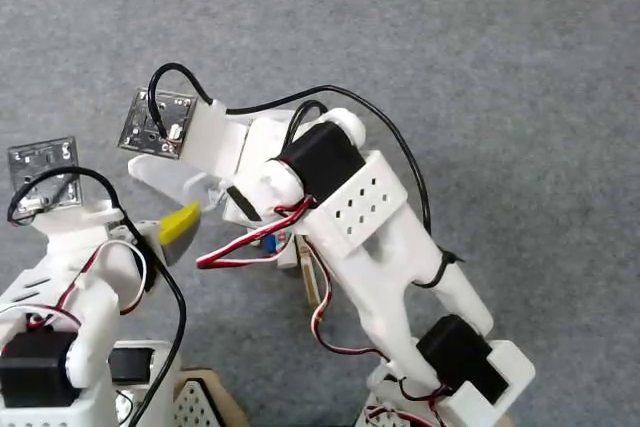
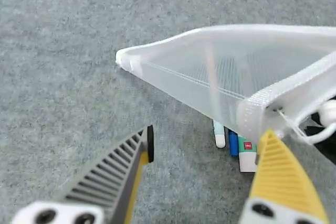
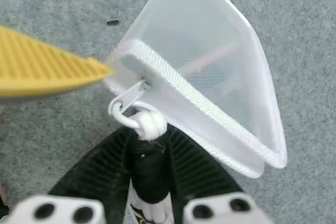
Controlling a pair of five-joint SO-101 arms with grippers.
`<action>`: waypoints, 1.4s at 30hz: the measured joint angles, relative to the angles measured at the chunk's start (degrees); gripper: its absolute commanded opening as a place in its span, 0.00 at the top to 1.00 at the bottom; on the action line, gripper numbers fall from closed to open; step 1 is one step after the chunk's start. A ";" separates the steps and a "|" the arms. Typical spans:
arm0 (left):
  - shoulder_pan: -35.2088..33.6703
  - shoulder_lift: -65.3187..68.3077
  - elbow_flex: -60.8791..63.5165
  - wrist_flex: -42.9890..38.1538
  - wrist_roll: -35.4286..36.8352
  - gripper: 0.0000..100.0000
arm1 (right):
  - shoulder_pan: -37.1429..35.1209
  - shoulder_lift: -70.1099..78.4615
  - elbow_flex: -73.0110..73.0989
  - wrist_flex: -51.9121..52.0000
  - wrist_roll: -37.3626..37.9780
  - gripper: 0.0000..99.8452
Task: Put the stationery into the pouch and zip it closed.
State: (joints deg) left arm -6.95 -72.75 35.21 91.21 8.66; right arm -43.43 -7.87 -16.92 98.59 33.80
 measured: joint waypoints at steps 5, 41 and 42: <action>-0.09 -0.18 0.00 -0.26 0.00 0.68 | 0.00 0.00 0.00 0.00 0.00 0.99; 2.46 -0.18 8.18 -7.91 0.35 0.68 | -0.62 0.00 0.00 0.00 0.00 0.99; 2.55 -0.18 8.53 -8.44 0.35 0.68 | -0.62 0.00 0.00 0.00 0.00 0.99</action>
State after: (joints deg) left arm -4.40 -72.92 43.74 82.77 9.01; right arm -44.04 -7.87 -16.92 98.59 33.80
